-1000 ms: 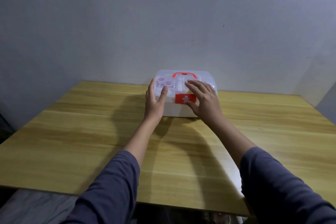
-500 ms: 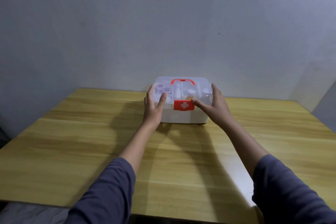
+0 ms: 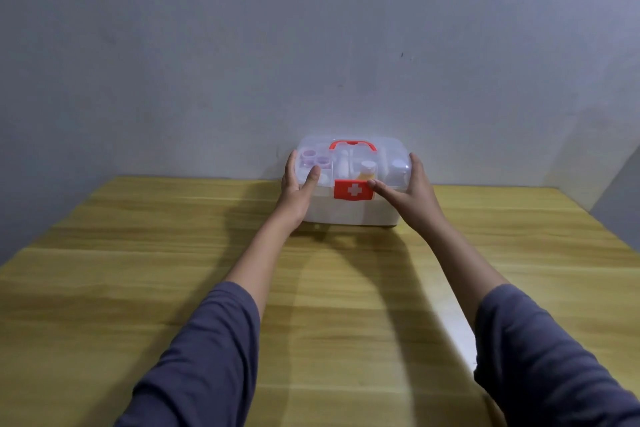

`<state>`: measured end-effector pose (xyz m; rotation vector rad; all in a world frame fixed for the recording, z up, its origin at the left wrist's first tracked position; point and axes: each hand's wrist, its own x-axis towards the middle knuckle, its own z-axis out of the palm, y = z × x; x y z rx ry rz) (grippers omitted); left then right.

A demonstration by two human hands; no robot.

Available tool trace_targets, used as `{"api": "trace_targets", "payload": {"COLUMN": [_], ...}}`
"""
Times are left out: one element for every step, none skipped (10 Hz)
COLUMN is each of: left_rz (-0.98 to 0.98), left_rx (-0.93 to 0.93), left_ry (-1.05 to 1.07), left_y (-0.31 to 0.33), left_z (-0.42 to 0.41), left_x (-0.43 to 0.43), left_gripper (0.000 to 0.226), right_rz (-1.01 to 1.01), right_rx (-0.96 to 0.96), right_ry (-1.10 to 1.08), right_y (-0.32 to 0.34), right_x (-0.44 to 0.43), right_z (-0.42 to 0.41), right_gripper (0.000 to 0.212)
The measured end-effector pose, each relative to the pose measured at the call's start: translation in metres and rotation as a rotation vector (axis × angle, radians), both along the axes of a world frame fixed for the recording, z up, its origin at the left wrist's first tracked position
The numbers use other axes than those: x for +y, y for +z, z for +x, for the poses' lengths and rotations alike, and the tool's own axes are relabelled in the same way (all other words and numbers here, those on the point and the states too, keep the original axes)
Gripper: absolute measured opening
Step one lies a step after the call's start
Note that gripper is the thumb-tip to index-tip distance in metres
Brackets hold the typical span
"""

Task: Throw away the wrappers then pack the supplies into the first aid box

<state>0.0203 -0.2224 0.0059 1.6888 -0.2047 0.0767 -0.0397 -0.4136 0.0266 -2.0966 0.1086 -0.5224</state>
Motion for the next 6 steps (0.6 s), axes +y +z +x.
{"api": "trace_targets", "payload": {"left_rz": [0.006,0.023,0.07,0.221,0.396,0.414], "left_rx": [-0.009,-0.023,-0.047,-0.018,0.096,0.111], "left_ry": [-0.01,-0.011,-0.014,0.048,0.174,0.18], "left_y": [-0.003,-0.002,0.008,0.014,0.028,0.01], "left_z": [0.01,0.015,0.009,0.0,-0.007,-0.034], "left_x": [-0.005,-0.006,-0.007,-0.007,-0.003,-0.01], "left_gripper": [0.064,0.063,0.059,0.067,0.077,0.081], "right_rz": [-0.016,-0.007,0.024,0.052,0.087,0.004], "right_rx": [0.014,0.007,0.028,0.086,0.153,0.271], "right_ry": [0.014,0.027,0.031,0.021,0.039,-0.045], "right_y": [0.002,0.002,0.006,0.005,0.008,-0.02], "right_x": [-0.006,-0.008,-0.007,-0.005,-0.004,-0.008], "right_z": [0.006,0.01,0.01,0.006,-0.011,-0.036], "right_gripper": [0.09,0.087,0.089,0.092,0.071,0.065]}}
